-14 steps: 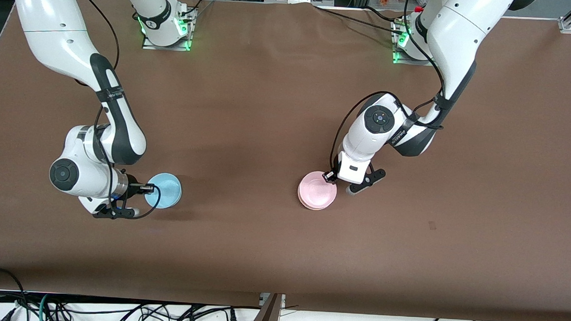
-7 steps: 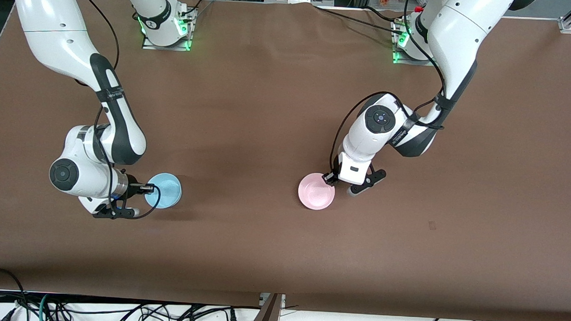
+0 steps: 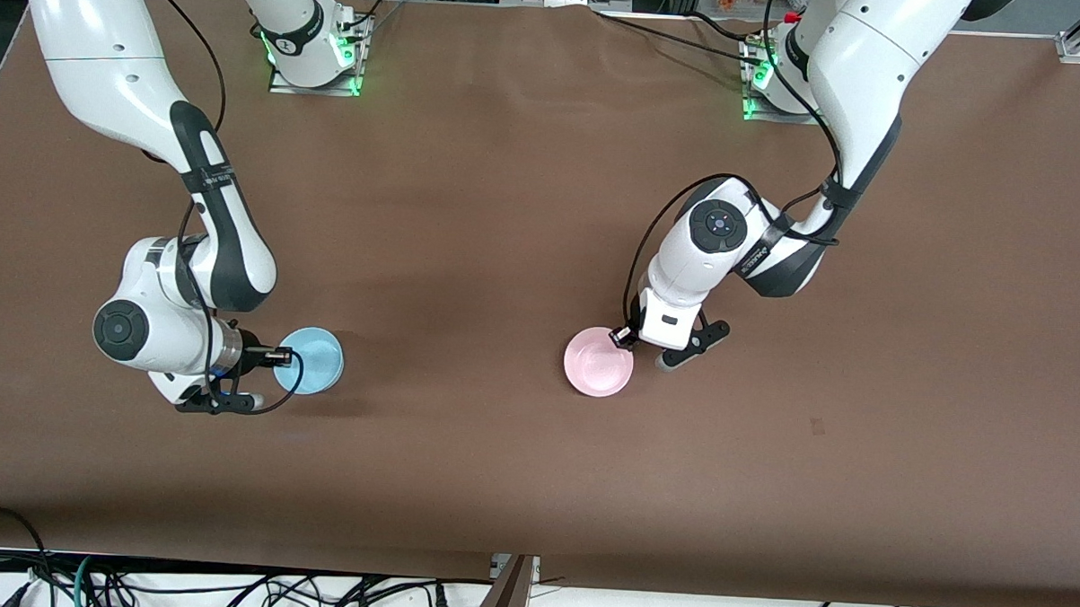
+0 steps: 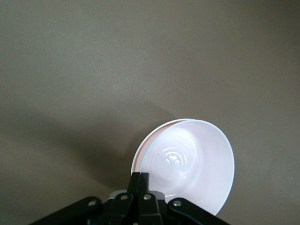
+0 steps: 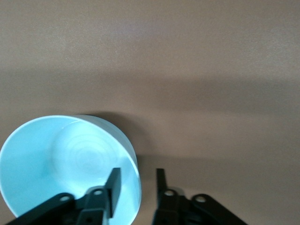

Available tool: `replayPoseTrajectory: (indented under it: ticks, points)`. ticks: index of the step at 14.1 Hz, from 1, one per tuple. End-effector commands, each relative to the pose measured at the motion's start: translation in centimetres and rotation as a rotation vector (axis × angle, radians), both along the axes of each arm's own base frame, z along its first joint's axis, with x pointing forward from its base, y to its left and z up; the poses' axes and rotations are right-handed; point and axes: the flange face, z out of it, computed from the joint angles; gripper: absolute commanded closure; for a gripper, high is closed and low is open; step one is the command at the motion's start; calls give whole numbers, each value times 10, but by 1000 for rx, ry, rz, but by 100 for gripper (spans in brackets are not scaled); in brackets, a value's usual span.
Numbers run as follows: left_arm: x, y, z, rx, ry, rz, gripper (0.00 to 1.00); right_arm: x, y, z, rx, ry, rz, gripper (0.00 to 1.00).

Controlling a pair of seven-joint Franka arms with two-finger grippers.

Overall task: Stack pink and blue bowls on white bowl
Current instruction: 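Raise the open left gripper away from the stacked bowls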

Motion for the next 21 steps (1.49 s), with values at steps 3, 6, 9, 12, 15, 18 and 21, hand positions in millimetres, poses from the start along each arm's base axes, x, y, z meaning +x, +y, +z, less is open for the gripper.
replayPoseTrajectory:
  ticks: [3, 6, 9, 12, 15, 18, 21]
  points:
    - [6, -8, -19, 62, -19, -3, 100, 11, -5, 64, 12, -90, 12, 0]
    - [7, -7, -19, 71, -25, 8, 100, 8, 7, 106, 21, -106, 15, 0]
    - [27, 8, 14, 62, -59, 48, 100, 6, 4, 110, 20, -92, 8, 0]
    - [42, 18, 43, 81, -70, 68, 100, 6, 6, 83, 19, -74, 5, 0]
    - [57, 28, 71, 138, -25, 68, 100, 6, 4, 64, 18, -62, 1, 0]
    - [67, 41, 87, 161, -4, 54, 100, 3, 5, 54, 17, -44, 2, 0]
    - [71, 55, 102, 148, 13, 45, 100, 3, 5, 54, 15, -44, 5, 0]
